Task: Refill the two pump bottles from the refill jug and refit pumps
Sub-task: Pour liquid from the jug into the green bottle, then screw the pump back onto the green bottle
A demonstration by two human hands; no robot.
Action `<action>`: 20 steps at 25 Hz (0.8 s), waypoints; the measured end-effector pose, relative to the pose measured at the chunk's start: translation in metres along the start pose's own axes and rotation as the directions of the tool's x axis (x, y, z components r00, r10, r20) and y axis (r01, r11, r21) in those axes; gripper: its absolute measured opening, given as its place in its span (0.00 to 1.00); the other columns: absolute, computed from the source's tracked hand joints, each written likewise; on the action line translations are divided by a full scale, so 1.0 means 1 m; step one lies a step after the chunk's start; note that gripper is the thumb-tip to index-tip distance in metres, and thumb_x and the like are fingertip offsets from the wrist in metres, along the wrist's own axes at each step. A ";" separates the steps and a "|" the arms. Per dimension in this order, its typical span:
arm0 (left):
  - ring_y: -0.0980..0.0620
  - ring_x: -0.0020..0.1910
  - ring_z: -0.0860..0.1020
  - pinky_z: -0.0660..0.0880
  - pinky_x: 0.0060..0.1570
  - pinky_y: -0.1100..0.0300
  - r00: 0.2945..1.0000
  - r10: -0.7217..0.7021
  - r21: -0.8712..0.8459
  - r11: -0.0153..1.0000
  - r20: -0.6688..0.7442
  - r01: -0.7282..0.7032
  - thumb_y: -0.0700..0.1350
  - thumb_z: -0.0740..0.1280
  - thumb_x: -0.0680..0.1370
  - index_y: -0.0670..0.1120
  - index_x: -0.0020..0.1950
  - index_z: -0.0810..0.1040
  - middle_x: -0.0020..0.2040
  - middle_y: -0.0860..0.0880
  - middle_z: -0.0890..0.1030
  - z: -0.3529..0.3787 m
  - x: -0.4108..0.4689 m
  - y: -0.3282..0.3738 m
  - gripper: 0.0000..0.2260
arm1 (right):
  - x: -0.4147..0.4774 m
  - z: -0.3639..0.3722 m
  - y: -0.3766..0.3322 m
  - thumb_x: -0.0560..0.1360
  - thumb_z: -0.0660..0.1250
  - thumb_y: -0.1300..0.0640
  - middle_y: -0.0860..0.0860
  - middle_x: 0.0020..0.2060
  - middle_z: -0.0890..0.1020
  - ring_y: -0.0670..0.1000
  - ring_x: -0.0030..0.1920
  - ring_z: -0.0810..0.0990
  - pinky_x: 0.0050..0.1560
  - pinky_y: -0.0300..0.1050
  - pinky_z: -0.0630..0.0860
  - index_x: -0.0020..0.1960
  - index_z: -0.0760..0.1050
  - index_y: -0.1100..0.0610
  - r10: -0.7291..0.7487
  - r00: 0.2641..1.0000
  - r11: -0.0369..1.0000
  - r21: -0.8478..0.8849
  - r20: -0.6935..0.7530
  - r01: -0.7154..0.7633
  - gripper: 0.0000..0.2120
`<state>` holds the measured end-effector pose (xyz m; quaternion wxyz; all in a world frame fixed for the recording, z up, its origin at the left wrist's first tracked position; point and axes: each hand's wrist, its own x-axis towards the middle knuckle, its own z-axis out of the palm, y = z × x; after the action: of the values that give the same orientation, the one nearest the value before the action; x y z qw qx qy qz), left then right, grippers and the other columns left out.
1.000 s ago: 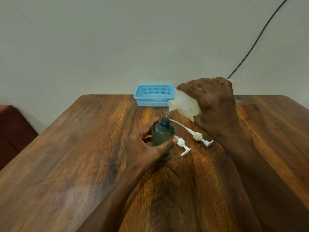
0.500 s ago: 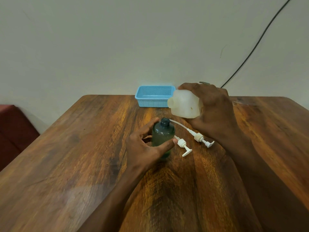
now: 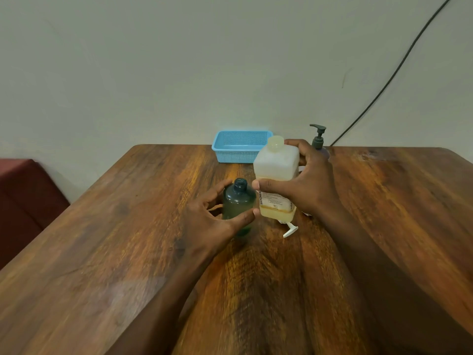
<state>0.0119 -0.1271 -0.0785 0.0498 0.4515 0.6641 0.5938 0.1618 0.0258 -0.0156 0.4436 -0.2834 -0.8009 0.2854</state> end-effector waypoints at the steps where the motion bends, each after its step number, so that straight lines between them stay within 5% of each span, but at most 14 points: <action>1: 0.64 0.60 0.82 0.83 0.54 0.63 1.000 -0.008 -0.002 1.000 -0.013 0.007 0.67 0.80 0.63 0.55 0.72 0.78 0.65 0.58 0.84 -0.004 0.000 -0.002 0.40 | -0.001 0.004 0.001 0.55 0.84 0.37 0.42 0.58 0.78 0.46 0.57 0.79 0.50 0.42 0.83 0.67 0.72 0.45 0.010 1.000 1.000 0.019 0.006 -0.011 0.44; 5: 0.60 0.60 0.83 0.84 0.56 0.59 0.996 -0.049 0.002 0.999 -0.070 0.049 0.64 0.82 0.62 0.52 0.71 0.79 0.65 0.54 0.84 -0.017 0.003 -0.011 0.40 | -0.003 0.021 0.006 0.55 0.84 0.35 0.43 0.61 0.79 0.47 0.59 0.79 0.53 0.50 0.84 0.68 0.71 0.46 0.090 0.996 0.995 0.040 0.018 -0.091 0.46; 20: 0.55 0.61 0.82 0.83 0.60 0.55 0.969 -0.194 -0.008 0.981 -0.154 0.195 0.54 0.85 0.65 0.50 0.72 0.78 0.66 0.50 0.84 -0.046 0.005 -0.035 0.37 | -0.013 0.066 0.017 0.53 0.83 0.37 0.46 0.62 0.78 0.49 0.61 0.79 0.56 0.49 0.83 0.68 0.70 0.45 0.143 0.952 0.970 0.151 0.271 -0.189 0.47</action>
<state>-0.0374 -0.1539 -0.0924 0.0546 0.3372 0.7093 0.6167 0.1134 0.0147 -0.0635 0.3332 -0.2702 -0.7968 0.4255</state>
